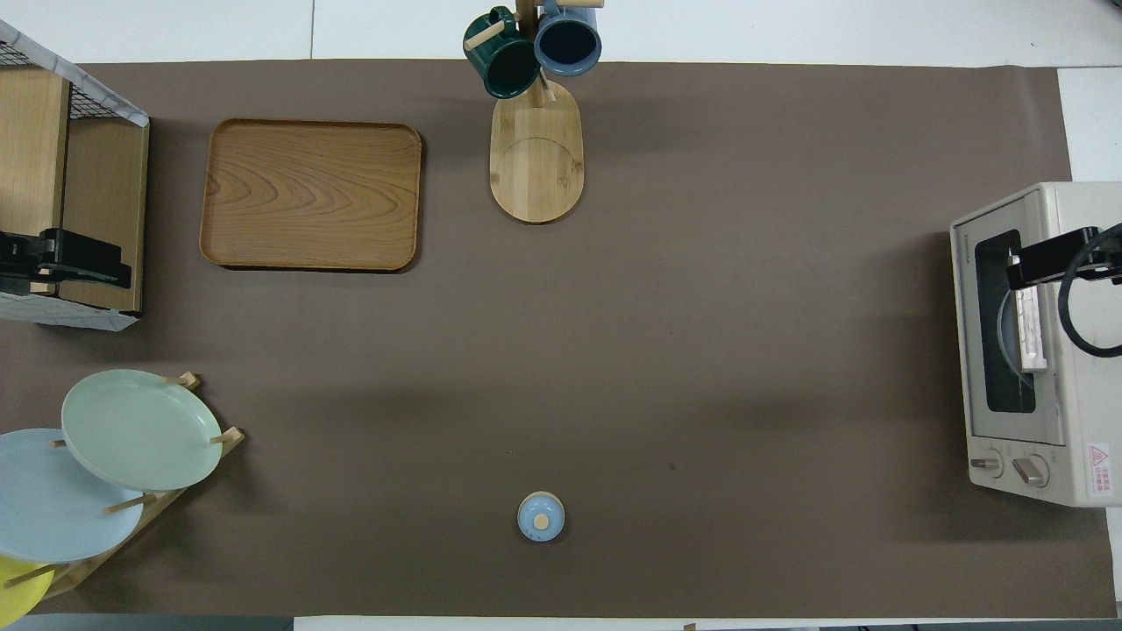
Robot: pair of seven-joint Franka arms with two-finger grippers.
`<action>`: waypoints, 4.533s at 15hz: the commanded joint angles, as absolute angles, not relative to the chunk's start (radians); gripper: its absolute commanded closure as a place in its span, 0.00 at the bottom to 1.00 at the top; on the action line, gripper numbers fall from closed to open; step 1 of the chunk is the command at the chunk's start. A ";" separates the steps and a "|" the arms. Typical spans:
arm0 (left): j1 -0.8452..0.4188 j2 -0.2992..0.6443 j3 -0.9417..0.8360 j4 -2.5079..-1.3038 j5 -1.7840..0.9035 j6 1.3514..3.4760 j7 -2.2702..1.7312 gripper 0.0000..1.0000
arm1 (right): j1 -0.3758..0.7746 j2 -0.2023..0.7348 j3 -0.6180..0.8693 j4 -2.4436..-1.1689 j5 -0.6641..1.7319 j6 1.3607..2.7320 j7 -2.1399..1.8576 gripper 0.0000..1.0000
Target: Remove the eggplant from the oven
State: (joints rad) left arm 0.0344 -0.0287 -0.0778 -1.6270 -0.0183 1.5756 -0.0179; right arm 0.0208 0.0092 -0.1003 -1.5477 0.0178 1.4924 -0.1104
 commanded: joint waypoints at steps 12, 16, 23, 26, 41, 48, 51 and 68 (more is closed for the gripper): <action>0.038 -0.028 -0.081 -1.618 0.002 1.566 -0.018 0.00 | 0.038 -0.063 -0.094 -1.851 -0.147 1.724 -0.004 1.00; 0.038 -0.028 -0.081 -1.618 0.002 1.566 -0.018 0.00 | 0.026 -0.011 -0.094 -1.888 -0.274 1.739 0.034 1.00; 0.038 -0.028 -0.081 -1.618 0.002 1.566 -0.018 0.00 | 0.008 -0.017 -0.095 -1.968 -0.344 1.815 0.040 1.00; 0.038 -0.026 -0.081 -1.618 0.002 1.566 -0.018 0.00 | -0.015 -0.038 -0.098 -2.040 -0.344 1.883 0.014 1.00; 0.038 -0.028 -0.081 -1.618 0.002 1.566 -0.018 0.00 | 0.084 0.101 -0.095 -2.145 -0.172 2.252 0.097 1.00; 0.038 -0.028 -0.081 -1.618 0.002 1.566 -0.018 0.00 | 0.092 0.210 -0.094 -2.135 -0.060 2.318 0.098 1.00; 0.038 -0.028 -0.081 -1.618 0.002 1.566 -0.018 0.00 | 0.135 0.210 -0.095 -2.132 0.009 2.313 0.136 1.00; 0.038 -0.028 -0.081 -1.618 0.002 1.566 -0.018 0.00 | 0.141 0.057 -0.107 -2.034 -0.247 1.913 0.331 0.46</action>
State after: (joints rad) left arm 0.0344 -0.0287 -0.0778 -1.6270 -0.0183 1.5756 -0.0179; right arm 0.1845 0.0737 -0.1173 -2.0092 -0.2246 1.9088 0.3309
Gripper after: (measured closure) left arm 0.000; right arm 0.463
